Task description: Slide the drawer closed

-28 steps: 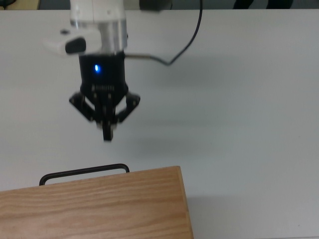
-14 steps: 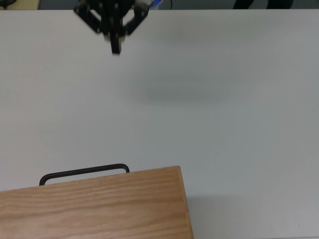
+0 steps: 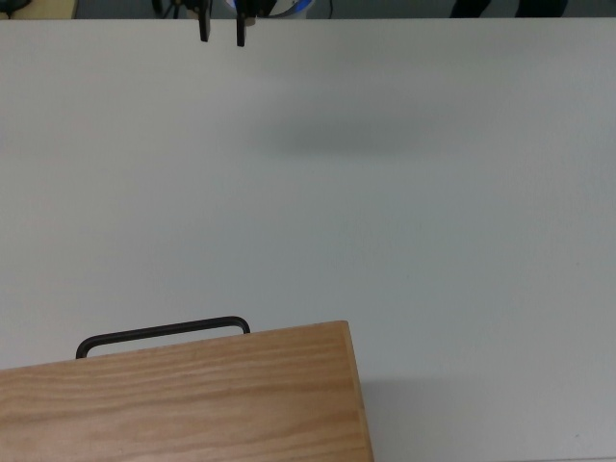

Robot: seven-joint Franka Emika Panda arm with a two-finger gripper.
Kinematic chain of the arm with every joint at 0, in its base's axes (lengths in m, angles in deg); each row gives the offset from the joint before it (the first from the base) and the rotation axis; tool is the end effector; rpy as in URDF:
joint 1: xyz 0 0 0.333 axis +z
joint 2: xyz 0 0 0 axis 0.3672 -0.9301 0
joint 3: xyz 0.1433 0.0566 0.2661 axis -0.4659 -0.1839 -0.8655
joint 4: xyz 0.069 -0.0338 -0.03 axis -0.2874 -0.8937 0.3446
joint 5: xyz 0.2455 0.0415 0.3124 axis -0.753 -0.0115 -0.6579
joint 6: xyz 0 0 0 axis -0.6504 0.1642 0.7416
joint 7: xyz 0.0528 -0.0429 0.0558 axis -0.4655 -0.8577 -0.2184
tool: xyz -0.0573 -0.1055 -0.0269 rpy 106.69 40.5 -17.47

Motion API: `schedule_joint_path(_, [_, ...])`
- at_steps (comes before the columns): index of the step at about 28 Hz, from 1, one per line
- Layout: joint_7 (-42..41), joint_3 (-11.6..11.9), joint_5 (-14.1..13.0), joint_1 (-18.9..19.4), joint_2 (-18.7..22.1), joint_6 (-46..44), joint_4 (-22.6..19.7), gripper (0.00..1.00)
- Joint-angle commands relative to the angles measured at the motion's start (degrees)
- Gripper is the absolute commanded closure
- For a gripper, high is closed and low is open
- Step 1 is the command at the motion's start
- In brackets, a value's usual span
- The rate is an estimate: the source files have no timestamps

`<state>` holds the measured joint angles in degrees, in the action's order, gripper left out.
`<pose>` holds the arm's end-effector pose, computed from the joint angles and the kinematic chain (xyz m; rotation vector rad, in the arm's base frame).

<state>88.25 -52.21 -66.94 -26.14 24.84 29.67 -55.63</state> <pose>0.5887 0.0253 0.6450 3.0575 -0.0610 0.1684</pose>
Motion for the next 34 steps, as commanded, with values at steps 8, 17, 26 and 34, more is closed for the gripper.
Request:
schedule_joint_path(8, [0.2,1.4,0.9,2.0,0.5,-2.2,-0.9,0.0])
schedule_joint_path(17, [-0.5,1.6,1.5,2.3,-0.1,-1.7,-1.1,0.0])
schedule_joint_path(26, [-0.5,1.3,1.7,3.0,-0.3,-1.7,-1.2,0.0])
schedule_joint_path(34, [-0.6,1.4,1.4,3.0,-0.3,-1.5,-1.0,0.0])
